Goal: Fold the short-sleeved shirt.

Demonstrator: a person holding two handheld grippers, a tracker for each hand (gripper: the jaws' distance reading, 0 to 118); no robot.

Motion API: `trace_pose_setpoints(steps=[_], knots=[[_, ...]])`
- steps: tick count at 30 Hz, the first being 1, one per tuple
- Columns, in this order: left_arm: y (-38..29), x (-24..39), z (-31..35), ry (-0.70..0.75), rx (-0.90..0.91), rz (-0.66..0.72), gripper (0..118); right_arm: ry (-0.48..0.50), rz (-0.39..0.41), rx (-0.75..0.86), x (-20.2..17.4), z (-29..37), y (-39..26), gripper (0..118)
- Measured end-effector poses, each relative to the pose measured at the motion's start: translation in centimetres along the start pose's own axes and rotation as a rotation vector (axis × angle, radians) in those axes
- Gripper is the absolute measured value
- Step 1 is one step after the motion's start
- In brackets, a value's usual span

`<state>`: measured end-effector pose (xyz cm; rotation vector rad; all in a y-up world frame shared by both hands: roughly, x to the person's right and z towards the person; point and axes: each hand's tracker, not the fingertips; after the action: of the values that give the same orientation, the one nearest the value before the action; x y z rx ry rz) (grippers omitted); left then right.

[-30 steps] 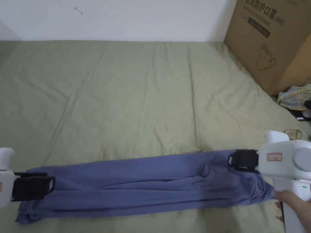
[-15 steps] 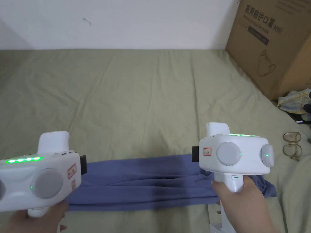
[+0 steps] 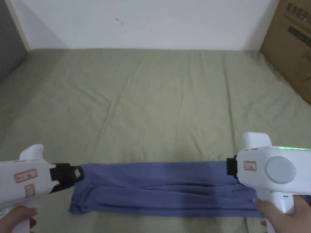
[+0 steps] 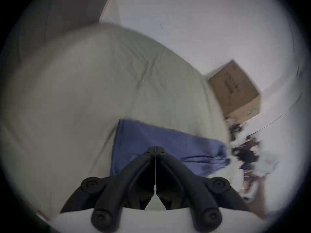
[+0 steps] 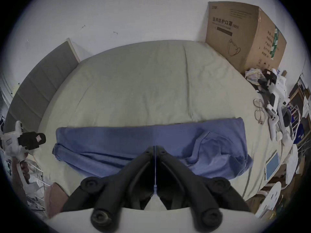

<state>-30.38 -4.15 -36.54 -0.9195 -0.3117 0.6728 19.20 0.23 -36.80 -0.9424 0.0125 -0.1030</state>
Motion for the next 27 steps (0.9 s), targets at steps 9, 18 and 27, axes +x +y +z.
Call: trace_pose_setpoints(steps=[9, 18, 27], knots=[[1.8, -8.6, -2.1, -0.284, -0.072, 0.138, 118, -0.019, -0.018, -0.042, 0.6, -1.8, -0.1, 2], [0.6, -8.0, -10.2, -0.530, -0.188, 0.185, 118, 0.018, -0.067, -0.061, 1.6, -2.4, 0.4, 2], [-1.1, -9.9, -14.2, -0.417, -0.262, 0.223, 8, 0.071, -0.113, -0.088, 2.4, -3.3, 0.7, 2]])
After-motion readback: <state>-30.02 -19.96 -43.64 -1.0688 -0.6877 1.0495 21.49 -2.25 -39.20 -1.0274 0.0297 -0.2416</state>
